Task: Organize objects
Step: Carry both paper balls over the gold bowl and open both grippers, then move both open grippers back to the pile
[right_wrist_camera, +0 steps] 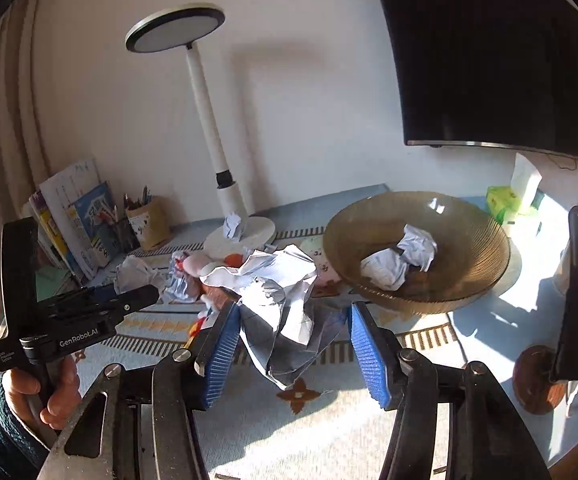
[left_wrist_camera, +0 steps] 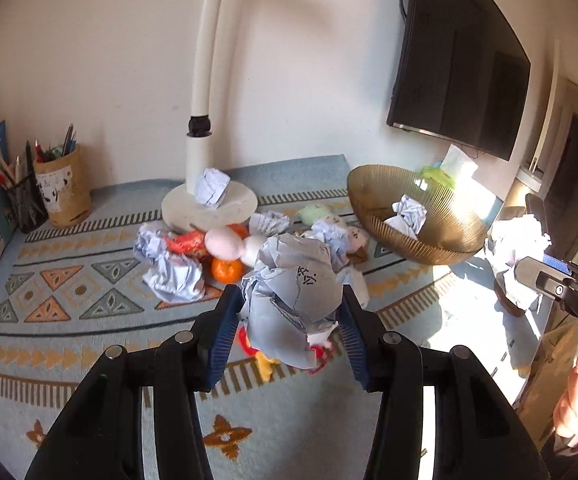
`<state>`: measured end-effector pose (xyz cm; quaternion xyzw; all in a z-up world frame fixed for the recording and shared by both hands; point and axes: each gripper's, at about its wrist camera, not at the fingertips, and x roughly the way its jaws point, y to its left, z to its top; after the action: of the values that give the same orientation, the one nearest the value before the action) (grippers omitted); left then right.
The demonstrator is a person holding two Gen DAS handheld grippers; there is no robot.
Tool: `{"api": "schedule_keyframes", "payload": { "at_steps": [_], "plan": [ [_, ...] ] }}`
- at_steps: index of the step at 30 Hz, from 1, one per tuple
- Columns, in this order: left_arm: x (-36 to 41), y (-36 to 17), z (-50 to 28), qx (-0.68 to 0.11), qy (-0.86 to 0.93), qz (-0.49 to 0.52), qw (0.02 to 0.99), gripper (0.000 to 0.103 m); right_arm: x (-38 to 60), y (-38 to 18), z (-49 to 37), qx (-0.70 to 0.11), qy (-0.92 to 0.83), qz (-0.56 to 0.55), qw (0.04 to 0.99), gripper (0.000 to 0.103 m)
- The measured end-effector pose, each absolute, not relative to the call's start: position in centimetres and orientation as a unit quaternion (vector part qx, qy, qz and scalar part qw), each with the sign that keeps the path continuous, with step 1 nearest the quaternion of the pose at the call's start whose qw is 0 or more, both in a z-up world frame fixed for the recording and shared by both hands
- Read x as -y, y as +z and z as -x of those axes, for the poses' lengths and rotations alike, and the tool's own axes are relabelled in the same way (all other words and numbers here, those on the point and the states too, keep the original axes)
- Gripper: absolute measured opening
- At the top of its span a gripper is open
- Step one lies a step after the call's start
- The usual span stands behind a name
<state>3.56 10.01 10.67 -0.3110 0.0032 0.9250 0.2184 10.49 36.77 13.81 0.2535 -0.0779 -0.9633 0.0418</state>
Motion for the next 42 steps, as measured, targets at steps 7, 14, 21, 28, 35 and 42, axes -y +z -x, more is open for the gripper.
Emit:
{"api": "schedule_keyframes", "payload": {
  "at_steps": [7,14,21,28,35,42],
  "plan": [
    [-19.5,15.4,2.4,0.015,0.916,0.292,0.273,0.046,-43.5,14.3,-4.7,0.168,-0.949,-0.261,-0.059,0.055],
    [-27.8,11.4,6.5,0.005,0.89,0.338,0.306,0.046,-45.4,11.9,0.8,0.165,-0.93,-0.314,-0.093,0.056],
    [-30.9,8.3,7.8,0.016,0.855,0.377,0.355,0.073,-46.3,12.0,1.3,0.144,-0.935,-0.307,-0.102,0.079],
    [-27.0,10.2,4.8,0.024,0.868,0.354,0.346,0.076,-45.4,12.2,-1.4,0.153,-0.94,-0.296,-0.073,0.079],
    [-18.0,13.4,-1.3,0.077,0.899,0.295,0.315,0.102,-40.9,12.3,-5.1,0.147,-0.943,-0.297,0.004,0.079],
    [-7.9,12.3,-5.5,0.067,0.947,0.258,0.182,0.102,-33.8,9.5,-7.5,0.121,-0.943,-0.299,0.077,0.079]
  ]
}}
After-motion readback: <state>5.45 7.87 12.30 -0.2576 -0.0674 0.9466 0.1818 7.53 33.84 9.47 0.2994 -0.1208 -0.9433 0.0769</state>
